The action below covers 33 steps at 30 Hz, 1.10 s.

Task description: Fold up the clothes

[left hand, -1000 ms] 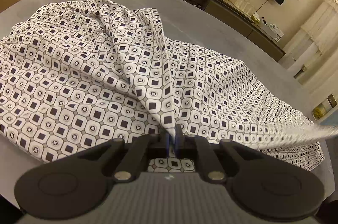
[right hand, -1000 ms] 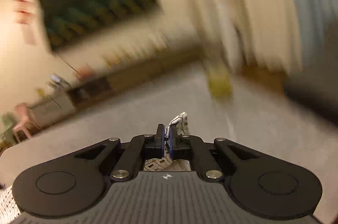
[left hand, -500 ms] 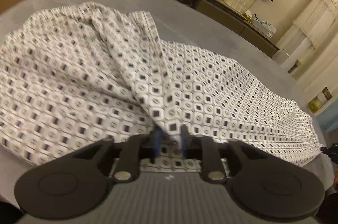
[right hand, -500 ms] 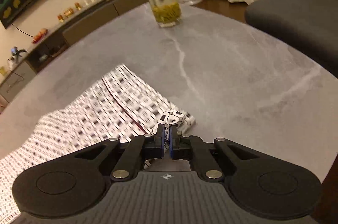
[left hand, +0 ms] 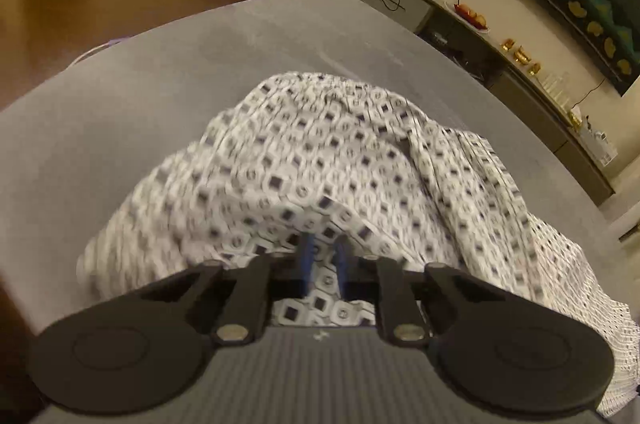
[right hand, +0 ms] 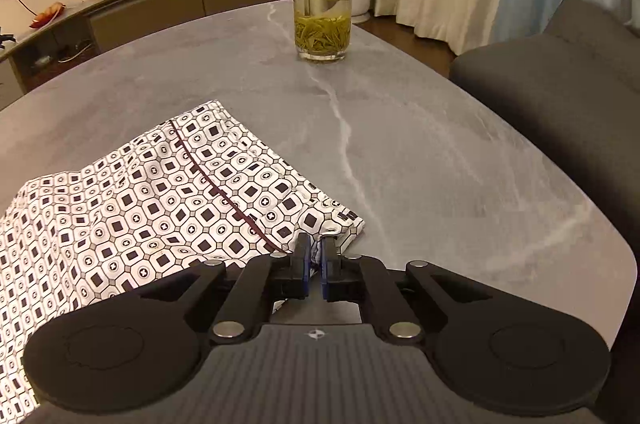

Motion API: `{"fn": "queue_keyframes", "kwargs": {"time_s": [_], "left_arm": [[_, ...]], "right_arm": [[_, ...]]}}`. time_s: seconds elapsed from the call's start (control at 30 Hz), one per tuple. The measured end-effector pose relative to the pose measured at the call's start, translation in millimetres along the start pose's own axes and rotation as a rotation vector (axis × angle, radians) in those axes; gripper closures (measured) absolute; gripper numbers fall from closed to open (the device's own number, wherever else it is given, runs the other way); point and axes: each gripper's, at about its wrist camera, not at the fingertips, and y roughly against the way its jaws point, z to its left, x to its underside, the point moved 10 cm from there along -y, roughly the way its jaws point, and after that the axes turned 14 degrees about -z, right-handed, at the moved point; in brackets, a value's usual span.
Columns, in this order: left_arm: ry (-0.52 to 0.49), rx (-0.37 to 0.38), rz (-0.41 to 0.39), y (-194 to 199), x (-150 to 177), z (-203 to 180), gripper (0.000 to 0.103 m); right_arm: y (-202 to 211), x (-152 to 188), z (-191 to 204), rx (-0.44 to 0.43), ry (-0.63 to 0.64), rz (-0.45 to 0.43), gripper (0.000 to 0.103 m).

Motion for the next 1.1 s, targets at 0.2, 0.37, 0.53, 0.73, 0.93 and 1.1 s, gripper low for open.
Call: {"fn": "queue_keyframes", "kwargs": {"time_s": [0.2, 0.37, 0.53, 0.73, 0.93, 1.1], "left_arm": [[-0.101, 0.01, 0.048, -40.8, -21.0, -22.5, 0.1], [-0.065, -0.034, 0.05, -1.3, -10.6, 14.4, 0.092], [-0.09, -0.019, -0.089, 23.0, -44.8, 13.2, 0.08], [-0.188, 0.052, 0.003, -24.4, -50.6, -26.2, 0.08], [-0.12, 0.026, 0.067, -37.5, -36.7, 14.1, 0.087], [-0.003, 0.067, 0.076, -39.2, -43.0, 39.4, 0.09]], "right_arm": [[-1.1, -1.9, -5.8, 0.044, -0.012, -0.016, 0.099], [11.7, 1.2, -43.2, 0.113, -0.063, -0.024, 0.048], [106.0, -50.1, -42.7, 0.162, -0.197, -0.349, 0.048], [204.2, -49.2, 242.9, -0.651, -0.032, -0.244, 0.039], [207.9, 6.9, 426.2, -0.909, 0.062, -0.006, 0.029], [198.2, 50.6, 554.9, -1.006, 0.152, 0.153, 0.034]]}}
